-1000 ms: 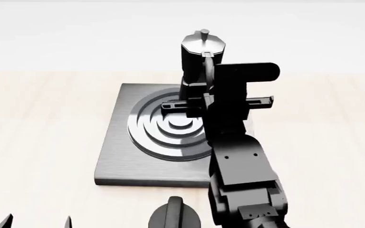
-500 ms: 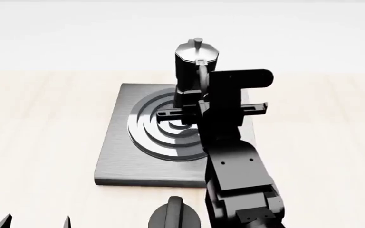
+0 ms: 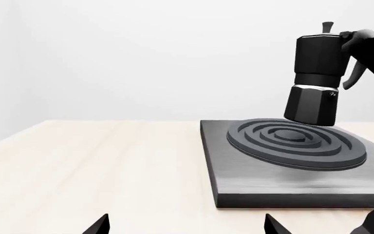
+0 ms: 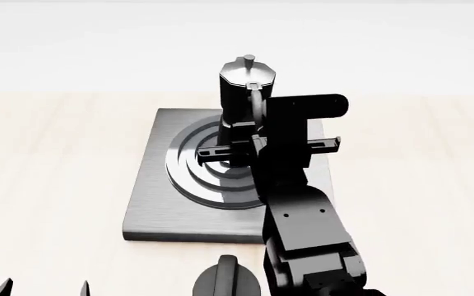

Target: Put the moka pot on the stove.

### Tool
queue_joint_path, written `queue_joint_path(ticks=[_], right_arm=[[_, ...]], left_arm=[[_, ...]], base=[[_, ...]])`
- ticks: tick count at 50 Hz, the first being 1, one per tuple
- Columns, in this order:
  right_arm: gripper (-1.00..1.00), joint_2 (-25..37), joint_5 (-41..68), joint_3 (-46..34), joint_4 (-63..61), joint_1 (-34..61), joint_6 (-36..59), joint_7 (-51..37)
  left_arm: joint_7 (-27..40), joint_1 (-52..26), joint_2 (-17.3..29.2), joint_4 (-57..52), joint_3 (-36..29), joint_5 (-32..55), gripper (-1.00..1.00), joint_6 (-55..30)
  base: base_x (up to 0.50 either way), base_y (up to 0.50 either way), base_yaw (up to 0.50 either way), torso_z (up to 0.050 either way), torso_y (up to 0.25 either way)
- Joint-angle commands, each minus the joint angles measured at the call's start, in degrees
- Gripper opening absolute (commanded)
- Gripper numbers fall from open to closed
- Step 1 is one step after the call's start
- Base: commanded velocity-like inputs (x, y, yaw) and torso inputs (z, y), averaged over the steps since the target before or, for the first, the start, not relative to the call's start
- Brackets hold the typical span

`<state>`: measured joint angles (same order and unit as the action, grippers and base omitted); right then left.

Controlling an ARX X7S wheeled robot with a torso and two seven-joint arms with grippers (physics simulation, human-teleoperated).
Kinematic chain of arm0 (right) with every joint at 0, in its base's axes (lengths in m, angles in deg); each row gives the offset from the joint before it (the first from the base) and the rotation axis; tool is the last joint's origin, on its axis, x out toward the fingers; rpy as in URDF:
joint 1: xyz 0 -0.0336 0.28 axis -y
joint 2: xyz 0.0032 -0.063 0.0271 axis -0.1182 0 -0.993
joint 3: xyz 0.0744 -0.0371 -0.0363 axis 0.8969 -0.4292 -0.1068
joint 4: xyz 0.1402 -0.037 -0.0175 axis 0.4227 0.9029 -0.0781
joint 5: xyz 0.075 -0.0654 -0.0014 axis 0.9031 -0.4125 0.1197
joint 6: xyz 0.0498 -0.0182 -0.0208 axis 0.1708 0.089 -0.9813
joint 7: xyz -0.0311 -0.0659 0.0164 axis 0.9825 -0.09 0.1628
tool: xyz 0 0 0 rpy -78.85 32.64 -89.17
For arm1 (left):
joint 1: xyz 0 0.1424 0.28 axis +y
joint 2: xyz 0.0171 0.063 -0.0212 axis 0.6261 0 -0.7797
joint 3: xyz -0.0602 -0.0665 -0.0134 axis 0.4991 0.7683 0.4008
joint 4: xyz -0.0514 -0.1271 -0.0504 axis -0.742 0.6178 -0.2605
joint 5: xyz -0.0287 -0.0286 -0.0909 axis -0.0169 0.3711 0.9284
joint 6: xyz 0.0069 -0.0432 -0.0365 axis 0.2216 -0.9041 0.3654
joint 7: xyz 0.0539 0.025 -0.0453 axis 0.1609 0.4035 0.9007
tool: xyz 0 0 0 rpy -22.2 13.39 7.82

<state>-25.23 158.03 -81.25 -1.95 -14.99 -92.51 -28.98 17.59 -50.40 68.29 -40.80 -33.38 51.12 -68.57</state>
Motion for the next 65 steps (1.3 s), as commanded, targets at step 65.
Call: queue_joint_path(ticks=[65], right_arm=[[-1.00, -0.2, 3.0, -5.5, -2.1, -2.0, -0.5, 0.9]], left_arm=[[0.4, 2.0, 1.3, -3.1, -0.5, 0.8, 1.00, 1.6]], base=[[0.00, 0.00, 0.00, 0.000, 0.001]])
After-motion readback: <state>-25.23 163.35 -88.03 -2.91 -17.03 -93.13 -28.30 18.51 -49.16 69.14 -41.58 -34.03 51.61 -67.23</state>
